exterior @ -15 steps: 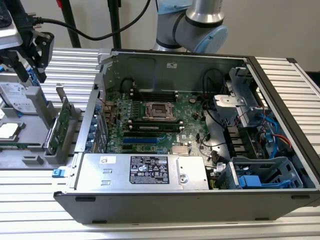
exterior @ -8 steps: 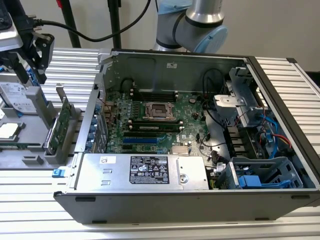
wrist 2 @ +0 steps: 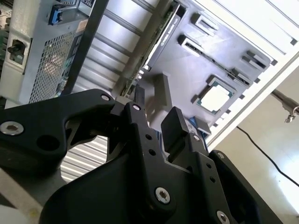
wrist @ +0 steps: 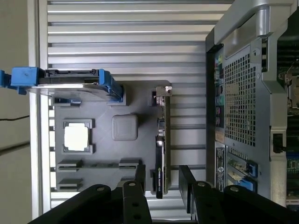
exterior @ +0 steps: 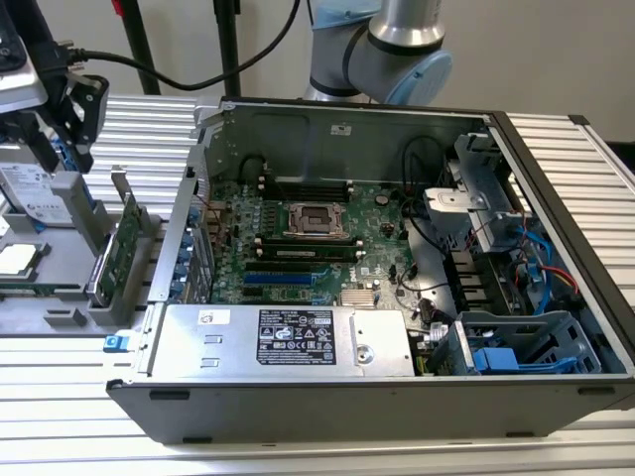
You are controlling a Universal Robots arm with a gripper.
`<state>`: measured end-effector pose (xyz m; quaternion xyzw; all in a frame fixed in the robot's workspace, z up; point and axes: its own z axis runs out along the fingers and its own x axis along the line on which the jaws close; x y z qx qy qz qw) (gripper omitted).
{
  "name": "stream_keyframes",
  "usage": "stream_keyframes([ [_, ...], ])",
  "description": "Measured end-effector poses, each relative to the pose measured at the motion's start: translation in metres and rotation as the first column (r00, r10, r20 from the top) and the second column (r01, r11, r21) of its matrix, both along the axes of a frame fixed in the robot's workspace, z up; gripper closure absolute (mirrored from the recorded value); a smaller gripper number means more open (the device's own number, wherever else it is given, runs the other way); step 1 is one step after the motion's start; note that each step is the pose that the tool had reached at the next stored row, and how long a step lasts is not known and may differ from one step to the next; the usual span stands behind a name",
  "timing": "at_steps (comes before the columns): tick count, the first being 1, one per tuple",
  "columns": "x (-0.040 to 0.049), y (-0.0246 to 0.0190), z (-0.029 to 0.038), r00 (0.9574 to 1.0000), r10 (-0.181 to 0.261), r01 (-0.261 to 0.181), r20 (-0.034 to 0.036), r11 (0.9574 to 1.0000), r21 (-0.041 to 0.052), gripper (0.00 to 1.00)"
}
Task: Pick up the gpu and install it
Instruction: 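Pick up the gpu and move the gpu toward the slot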
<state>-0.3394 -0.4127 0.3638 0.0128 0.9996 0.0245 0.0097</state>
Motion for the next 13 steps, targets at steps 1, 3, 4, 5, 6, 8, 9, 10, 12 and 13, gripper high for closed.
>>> stream_keyframes([
  [1, 0.0000, -0.0003, -0.0007, 1.0000, 0.000, 0.000, -0.0001, 1.0000, 0.0000, 0.00],
  [3, -0.0001, -0.0009, -0.0018, 1.0000, 0.000, 0.000, -0.0003, 1.0000, -0.0001, 0.00],
  [4, -0.0001, -0.0011, -0.0021, 1.0000, 0.000, 0.000, -0.0005, 1.0000, -0.0001, 0.00],
  [5, -0.0001, -0.0011, -0.0022, 1.0000, 0.000, 0.000, -0.0006, 1.0000, -0.0001, 0.00],
  [6, 0.0000, -0.0012, -0.0024, 1.0000, 0.000, 0.000, -0.0002, 1.0000, 0.0001, 0.00],
  [8, 0.0000, -0.0012, -0.0024, 1.0000, 0.000, 0.000, -0.0002, 1.0000, 0.0000, 0.00],
  [9, 0.0000, -0.0012, -0.0026, 1.0000, 0.000, 0.000, -0.0002, 1.0000, 0.0000, 0.00],
  [10, 0.0000, -0.0012, -0.0029, 1.0000, 0.000, 0.000, -0.0001, 1.0000, 0.0001, 0.00],
  [12, 0.0000, -0.0012, -0.0036, 1.0000, 0.000, 0.000, -0.0001, 1.0000, 0.0001, 0.00],
  [13, 0.0000, -0.0012, -0.0040, 1.0000, 0.000, 0.000, -0.0002, 1.0000, 0.0001, 0.00],
])
